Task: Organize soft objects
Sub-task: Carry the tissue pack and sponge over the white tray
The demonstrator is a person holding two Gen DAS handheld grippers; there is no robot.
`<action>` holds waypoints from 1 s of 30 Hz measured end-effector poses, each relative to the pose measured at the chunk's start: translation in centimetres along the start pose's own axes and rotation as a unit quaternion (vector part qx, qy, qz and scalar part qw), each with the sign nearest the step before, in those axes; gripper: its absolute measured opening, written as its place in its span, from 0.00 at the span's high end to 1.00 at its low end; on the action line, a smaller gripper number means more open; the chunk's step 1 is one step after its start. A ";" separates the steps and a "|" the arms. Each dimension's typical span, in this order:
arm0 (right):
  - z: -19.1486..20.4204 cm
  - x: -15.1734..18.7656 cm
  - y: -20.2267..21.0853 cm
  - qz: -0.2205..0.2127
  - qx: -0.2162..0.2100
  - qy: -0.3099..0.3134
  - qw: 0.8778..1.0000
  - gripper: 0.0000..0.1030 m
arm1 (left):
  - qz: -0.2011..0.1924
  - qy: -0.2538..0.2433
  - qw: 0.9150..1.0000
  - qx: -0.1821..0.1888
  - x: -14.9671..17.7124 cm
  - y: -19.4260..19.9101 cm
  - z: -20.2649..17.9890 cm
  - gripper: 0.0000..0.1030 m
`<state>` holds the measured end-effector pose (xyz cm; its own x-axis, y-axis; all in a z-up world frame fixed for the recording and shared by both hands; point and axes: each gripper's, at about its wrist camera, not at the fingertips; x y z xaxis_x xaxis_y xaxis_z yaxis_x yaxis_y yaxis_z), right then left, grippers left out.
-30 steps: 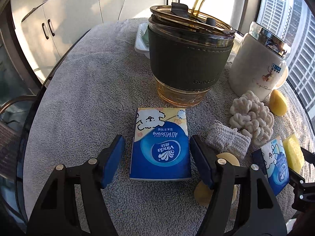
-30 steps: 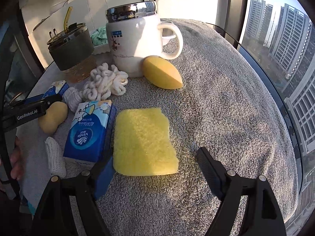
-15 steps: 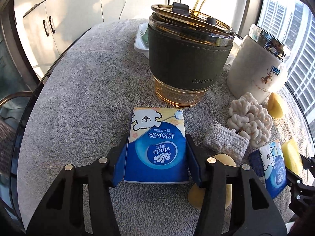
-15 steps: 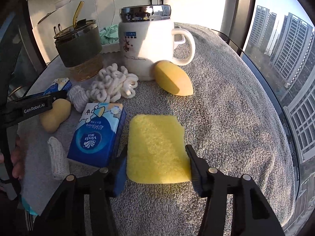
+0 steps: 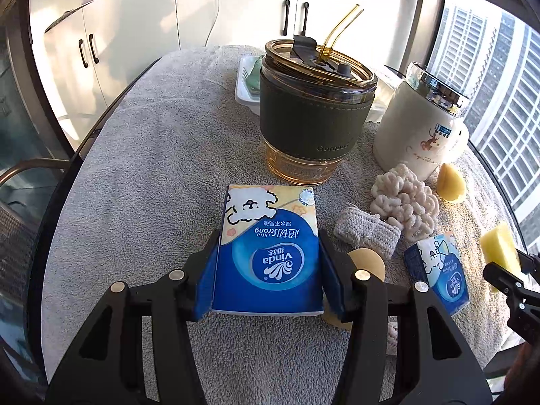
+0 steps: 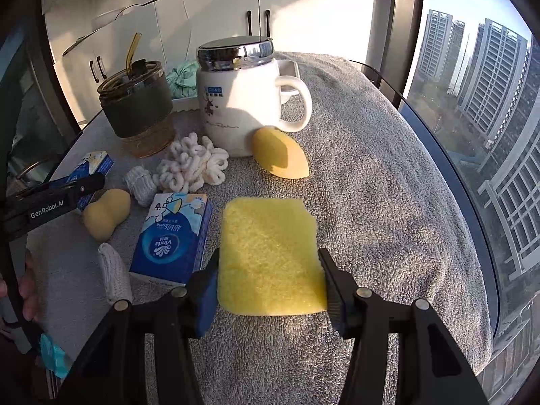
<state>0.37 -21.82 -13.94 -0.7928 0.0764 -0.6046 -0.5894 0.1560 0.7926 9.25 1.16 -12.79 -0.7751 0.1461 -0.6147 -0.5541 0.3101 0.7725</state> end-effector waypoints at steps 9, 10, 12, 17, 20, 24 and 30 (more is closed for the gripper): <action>-2.6 -0.6 0.8 -0.012 0.030 -0.020 0.999 0.46 | -0.017 0.015 1.000 -0.019 0.2 2.0 1.6 0.51; -2.9 -0.7 0.7 -0.011 0.033 -0.023 0.999 0.46 | -0.016 0.017 1.000 -0.021 0.3 2.1 1.7 0.51; -3.6 -0.9 0.4 -0.011 0.041 -0.025 0.999 0.46 | -0.014 0.020 0.999 -0.023 0.2 2.0 2.2 0.51; -4.9 -1.7 -0.4 -0.010 0.056 -0.030 0.998 0.46 | -0.018 0.026 0.999 -0.033 -0.5 1.5 3.9 0.51; -5.7 -2.6 -1.1 -0.011 0.069 -0.033 0.997 0.46 | -0.019 0.032 0.999 -0.040 -0.9 1.2 4.7 0.51; -6.7 -3.8 -2.2 -0.008 0.077 -0.045 0.996 0.46 | -0.020 0.044 0.998 -0.044 -1.4 0.7 5.6 0.51; -8.0 -6.1 -3.6 -0.011 0.090 -0.049 0.995 0.46 | -0.019 0.053 0.997 -0.055 -2.5 -0.4 7.0 0.51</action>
<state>6.08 -30.76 -12.43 -0.7555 0.1658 -0.6338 -0.5628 0.3311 0.7574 13.55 7.30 -12.63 -0.7777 0.0351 -0.6277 -0.6088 0.2069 0.7659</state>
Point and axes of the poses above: each gripper's, at about its wrist camera, not at the fingertips, and y roughly against the way its jaws point, z to its left, x to its underside, and after that the axes turned 7 degrees about x, right-handed
